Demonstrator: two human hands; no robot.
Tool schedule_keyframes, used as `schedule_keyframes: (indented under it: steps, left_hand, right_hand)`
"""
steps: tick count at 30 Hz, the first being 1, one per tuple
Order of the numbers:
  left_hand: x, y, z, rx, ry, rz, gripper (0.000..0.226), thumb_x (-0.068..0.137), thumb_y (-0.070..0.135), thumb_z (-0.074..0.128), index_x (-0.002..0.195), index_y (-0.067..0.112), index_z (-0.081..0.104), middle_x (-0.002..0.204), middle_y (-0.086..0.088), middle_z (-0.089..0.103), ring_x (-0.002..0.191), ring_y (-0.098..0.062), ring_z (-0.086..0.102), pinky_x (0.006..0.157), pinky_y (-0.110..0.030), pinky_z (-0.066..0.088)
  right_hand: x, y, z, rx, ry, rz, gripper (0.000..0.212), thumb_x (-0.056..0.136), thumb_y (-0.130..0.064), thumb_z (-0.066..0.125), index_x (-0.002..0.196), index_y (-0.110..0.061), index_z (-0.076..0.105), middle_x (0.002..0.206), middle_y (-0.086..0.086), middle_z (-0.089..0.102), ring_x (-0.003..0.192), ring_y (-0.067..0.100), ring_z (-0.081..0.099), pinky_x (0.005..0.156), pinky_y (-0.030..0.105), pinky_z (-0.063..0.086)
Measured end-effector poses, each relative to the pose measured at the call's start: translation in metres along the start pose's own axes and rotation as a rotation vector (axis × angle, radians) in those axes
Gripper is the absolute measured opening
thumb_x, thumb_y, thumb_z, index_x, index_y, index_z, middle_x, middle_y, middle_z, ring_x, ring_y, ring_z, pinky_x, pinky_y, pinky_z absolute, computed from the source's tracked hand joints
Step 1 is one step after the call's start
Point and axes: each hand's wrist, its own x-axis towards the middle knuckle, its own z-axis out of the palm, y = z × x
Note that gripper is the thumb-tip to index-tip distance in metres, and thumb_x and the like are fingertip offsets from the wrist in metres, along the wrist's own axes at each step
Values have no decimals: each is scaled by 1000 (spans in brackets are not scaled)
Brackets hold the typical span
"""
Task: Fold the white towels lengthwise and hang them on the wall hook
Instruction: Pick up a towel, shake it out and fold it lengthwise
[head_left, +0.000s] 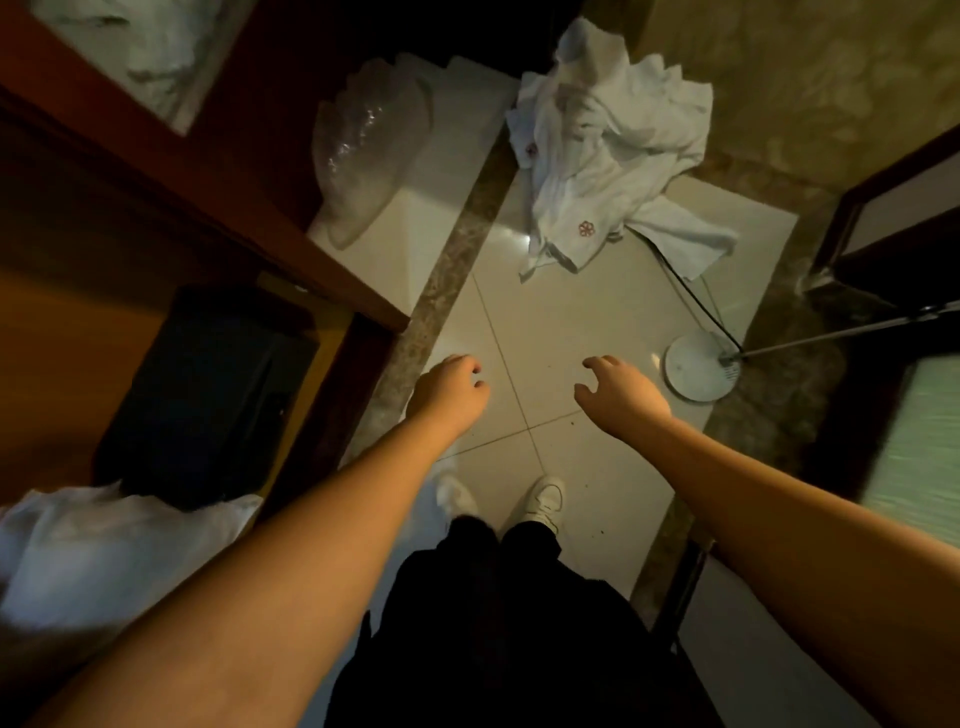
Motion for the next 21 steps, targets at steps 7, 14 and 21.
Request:
schedule_keyframes:
  steps: [7,14,21]
  left_hand:
    - [141,37,29,47,-53,78,28,97,23,52,121,13,62,131,-8,59,112,-30,58,94,-39,48]
    - [284,61,32,164,-186,152,35,98,24,48,128,12,60,134,-8,58,114,-31,58,94,-38,47]
    - [401,61,38,243,-282,126,38,97,25,48,132,14,58,137,-10,55,118,-33,56,96,-37,46]
  right_hand:
    - [100,50,-4,54,-18,115,54,98,-36,49,149,-19,43,151,5,47,130,29,51,103,43,45]
    - [198,76,-19,117,-95,291,54,100,-30,48,151,-16,40,155,6,41,137,29,44,107,42,41]
    - [313,79,-20,149,-185,325,55,100,-29,50,152,-15,39,157,8,38,141,29,39,113,41,35]
